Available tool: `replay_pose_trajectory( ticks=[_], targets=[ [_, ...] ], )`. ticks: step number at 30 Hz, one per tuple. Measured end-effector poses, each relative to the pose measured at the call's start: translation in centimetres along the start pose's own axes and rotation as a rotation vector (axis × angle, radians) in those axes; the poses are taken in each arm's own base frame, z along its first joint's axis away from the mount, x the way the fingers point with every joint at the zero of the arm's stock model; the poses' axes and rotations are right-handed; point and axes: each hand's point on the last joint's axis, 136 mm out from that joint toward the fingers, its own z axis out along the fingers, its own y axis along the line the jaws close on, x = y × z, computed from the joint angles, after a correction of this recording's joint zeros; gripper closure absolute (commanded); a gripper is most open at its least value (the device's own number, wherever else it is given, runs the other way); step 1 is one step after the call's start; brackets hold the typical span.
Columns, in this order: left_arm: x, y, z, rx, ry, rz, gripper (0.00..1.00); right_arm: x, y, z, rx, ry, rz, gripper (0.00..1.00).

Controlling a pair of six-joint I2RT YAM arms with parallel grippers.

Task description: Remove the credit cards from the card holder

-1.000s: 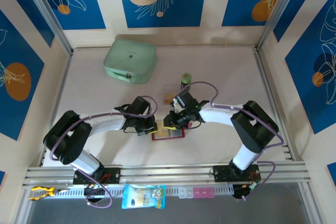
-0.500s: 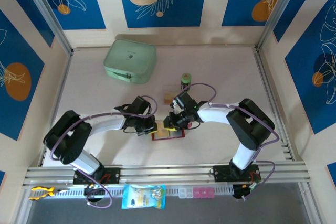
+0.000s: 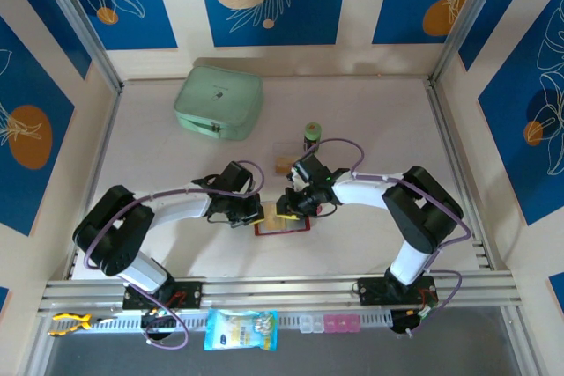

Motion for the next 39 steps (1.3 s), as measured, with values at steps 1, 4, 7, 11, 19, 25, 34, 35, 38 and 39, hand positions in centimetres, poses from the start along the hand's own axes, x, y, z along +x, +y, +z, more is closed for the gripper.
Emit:
replay_pose_trajectory(
  ticks=[1,4,7,11,19,25,34,35,38,39],
  targets=[
    [0.0,0.0,0.0,-0.001,0.001,-0.001,0.96,0.0,0.0,0.0,0.002,-0.002,0.0,0.74],
    [0.0,0.1,-0.1,-0.01,0.003,-0.004,0.96,-0.1,0.0,-0.2,0.004,-0.007,-0.004,0.74],
    [0.0,0.1,-0.2,-0.019,0.005,-0.005,0.96,-0.1,0.1,-0.3,0.003,-0.008,-0.005,0.74],
    [-0.1,-0.1,-0.4,-0.025,0.006,0.002,0.96,-0.2,0.3,-0.5,-0.004,-0.014,-0.008,0.74],
    [-0.2,-2.3,-0.9,0.006,-0.002,0.05,0.96,-0.7,0.4,-1.1,-0.019,-0.031,-0.001,0.74],
    [-0.1,-2.7,-0.6,0.006,0.004,0.06,0.97,-0.9,0.1,-1.2,-0.022,-0.033,0.009,0.74],
    [0.0,-1.6,0.2,-0.034,0.02,0.05,0.97,-0.7,0.2,-1.1,-0.04,-0.024,0.01,0.74],
    [0.0,-1.6,0.3,-0.036,0.021,0.05,0.97,-0.8,0.3,-1.1,-0.042,-0.026,0.008,0.74],
    [0.1,-1.4,0.5,-0.043,0.026,0.046,0.97,-0.8,0.3,-1.1,-0.044,-0.028,0.007,0.74],
    [0.1,-1.3,0.5,-0.047,0.027,0.045,0.97,-0.9,0.3,-1.1,-0.044,-0.029,0.007,0.74]
  ],
)
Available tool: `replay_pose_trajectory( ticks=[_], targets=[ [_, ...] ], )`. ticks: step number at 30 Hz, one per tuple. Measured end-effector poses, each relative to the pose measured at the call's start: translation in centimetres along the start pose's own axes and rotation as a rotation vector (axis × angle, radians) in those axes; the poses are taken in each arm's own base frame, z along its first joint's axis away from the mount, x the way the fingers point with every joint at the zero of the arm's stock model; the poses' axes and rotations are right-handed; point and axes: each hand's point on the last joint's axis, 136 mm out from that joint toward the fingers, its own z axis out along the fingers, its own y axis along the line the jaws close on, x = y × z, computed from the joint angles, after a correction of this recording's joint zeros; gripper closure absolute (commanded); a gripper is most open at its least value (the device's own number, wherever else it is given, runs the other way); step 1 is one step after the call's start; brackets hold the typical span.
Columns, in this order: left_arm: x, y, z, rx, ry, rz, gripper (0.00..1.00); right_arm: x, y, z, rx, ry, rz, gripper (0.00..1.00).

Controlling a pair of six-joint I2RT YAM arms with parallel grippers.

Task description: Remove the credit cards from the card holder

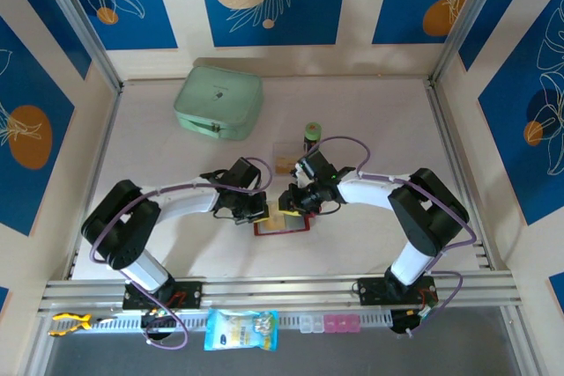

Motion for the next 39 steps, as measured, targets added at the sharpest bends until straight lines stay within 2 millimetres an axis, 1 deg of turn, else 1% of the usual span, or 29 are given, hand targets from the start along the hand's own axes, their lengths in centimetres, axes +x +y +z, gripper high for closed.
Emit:
replay_pose_trajectory(
  ticks=[8,16,37,39],
  targets=[
    [0.0,0.1,0.1,-0.005,0.004,-0.002,0.98,0.0,-0.2,0.1,0.002,0.001,0.003,0.74],
    [0.1,0.2,0.1,-0.006,0.004,-0.003,0.98,0.4,-1.2,0.8,0.015,0.02,0.018,0.74],
    [0.1,0.2,0.1,-0.007,0.004,-0.003,0.98,0.6,-0.7,1.4,-0.033,0.045,0.014,0.74],
    [0.1,0.2,0.1,-0.007,0.004,-0.003,0.98,0.7,-0.8,1.5,-0.035,0.05,0.016,0.76]
  ],
)
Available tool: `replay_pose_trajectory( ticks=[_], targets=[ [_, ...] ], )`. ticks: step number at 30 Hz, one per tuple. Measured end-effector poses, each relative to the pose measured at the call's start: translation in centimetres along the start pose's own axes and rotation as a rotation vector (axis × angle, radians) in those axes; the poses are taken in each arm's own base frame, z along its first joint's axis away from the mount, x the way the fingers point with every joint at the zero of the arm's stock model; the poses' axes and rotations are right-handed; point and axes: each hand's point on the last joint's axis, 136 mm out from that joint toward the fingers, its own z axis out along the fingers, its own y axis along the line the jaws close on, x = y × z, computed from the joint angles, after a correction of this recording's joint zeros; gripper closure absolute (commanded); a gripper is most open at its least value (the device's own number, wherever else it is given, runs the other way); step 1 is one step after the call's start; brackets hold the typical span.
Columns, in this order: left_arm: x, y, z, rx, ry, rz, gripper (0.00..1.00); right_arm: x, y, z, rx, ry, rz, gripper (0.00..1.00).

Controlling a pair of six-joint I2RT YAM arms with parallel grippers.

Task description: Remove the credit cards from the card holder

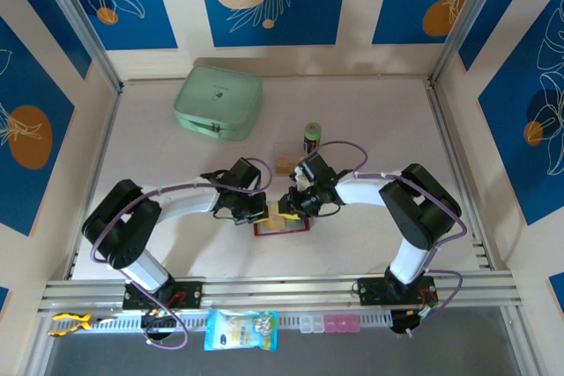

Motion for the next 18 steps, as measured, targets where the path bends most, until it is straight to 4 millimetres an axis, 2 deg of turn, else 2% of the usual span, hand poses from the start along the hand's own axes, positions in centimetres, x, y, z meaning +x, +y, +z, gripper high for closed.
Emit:
replay_pose_trajectory(
  ticks=[12,18],
  targets=[
    [0.02,0.03,0.01,-0.001,0.001,0.0,0.98,0.07,0.02,0.12,-0.007,0.007,0.004,0.87],
    [0.01,0.02,0.0,-0.001,0.0,0.0,0.98,0.11,0.06,0.01,-0.006,0.007,0.001,0.89]
  ],
)
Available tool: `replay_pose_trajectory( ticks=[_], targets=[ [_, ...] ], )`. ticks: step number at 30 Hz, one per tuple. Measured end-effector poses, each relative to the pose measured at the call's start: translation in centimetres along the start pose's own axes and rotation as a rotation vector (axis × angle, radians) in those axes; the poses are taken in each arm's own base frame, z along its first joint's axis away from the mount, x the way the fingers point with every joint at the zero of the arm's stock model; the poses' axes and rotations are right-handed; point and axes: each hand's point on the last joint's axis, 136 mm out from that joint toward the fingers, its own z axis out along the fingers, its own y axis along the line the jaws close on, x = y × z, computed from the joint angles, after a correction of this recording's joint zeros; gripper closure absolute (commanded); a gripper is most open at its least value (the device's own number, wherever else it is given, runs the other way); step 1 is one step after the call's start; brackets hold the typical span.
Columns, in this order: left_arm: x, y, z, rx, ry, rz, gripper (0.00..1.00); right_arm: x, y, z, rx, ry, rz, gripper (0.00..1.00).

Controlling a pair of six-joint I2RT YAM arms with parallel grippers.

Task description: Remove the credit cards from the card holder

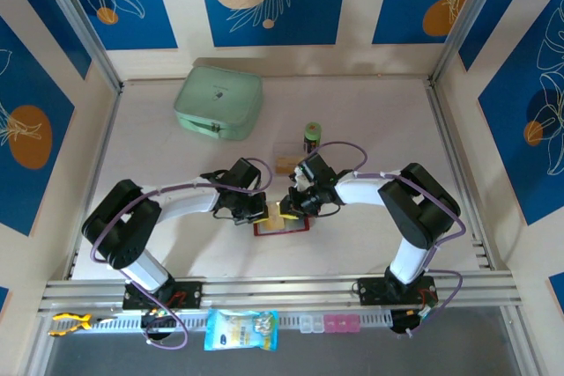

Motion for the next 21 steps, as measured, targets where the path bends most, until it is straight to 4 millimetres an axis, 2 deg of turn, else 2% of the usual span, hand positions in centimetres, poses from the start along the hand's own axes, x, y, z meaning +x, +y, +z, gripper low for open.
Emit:
replay_pose_trajectory(
  ticks=[7,21],
  targets=[
    [0.0,0.1,0.0,-0.003,-0.001,-0.001,0.97,-0.2,0.4,-1.3,0.001,-0.025,-0.018,0.9],
    [0.0,0.1,0.0,-0.003,-0.001,-0.001,0.97,-0.2,-1.2,-4.2,0.096,-0.064,-0.037,0.91]
  ],
)
